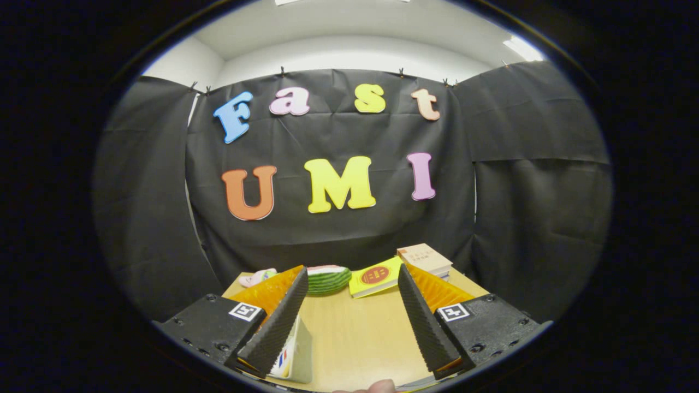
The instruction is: Open the storage box then place both shoes into the box .Put the left shoe in first, then the right shoe, with the right side of both shoes facing outward in a uniform manner.
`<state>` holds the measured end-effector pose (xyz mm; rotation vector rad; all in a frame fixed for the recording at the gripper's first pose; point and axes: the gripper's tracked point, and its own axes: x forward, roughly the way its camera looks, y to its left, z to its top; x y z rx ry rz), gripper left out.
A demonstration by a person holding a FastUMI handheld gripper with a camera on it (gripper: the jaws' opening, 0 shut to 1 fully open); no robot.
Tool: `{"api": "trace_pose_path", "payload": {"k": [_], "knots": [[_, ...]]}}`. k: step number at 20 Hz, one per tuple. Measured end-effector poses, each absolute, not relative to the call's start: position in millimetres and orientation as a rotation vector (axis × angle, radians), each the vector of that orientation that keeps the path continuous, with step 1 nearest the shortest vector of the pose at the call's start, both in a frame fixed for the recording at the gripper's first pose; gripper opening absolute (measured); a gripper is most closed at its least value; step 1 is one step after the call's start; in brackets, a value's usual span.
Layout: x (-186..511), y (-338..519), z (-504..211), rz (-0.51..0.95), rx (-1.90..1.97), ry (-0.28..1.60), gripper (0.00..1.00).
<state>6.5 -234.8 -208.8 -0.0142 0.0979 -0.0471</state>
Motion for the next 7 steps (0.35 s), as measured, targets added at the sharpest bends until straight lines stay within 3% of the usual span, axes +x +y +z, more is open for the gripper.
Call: {"api": "trace_pose_path", "payload": {"k": [7], "knots": [[8.4, -227.4, -209.6, -0.031, -0.011, 0.095, 1.00]]}}
